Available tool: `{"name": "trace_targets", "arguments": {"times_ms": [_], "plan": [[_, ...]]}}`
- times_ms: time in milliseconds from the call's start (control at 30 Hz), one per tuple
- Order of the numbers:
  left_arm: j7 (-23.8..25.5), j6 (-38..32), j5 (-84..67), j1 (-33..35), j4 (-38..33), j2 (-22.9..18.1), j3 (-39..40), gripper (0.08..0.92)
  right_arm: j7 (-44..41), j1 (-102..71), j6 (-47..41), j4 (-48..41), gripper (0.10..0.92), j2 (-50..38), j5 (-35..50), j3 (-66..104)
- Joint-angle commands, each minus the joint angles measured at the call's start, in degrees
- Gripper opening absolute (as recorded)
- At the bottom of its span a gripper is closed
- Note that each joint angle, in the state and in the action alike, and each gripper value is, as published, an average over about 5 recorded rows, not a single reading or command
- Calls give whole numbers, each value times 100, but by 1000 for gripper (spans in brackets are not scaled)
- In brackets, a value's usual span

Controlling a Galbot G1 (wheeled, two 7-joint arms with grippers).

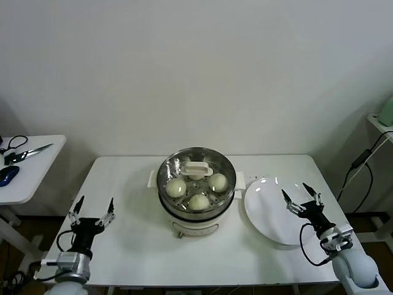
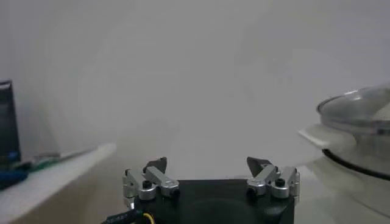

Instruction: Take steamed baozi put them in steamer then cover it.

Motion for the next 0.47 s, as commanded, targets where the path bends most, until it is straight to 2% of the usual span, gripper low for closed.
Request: {"name": "trace_targets", "arguments": {"times_ms": [33, 467], "plan": [[214, -817, -991, 142, 587, -222, -374, 823, -9, -164, 42, 57, 823, 117, -63, 43], [273, -762, -812, 185, 430, -218, -364, 823, -4, -102, 46, 20, 823, 100, -107, 30]]}}
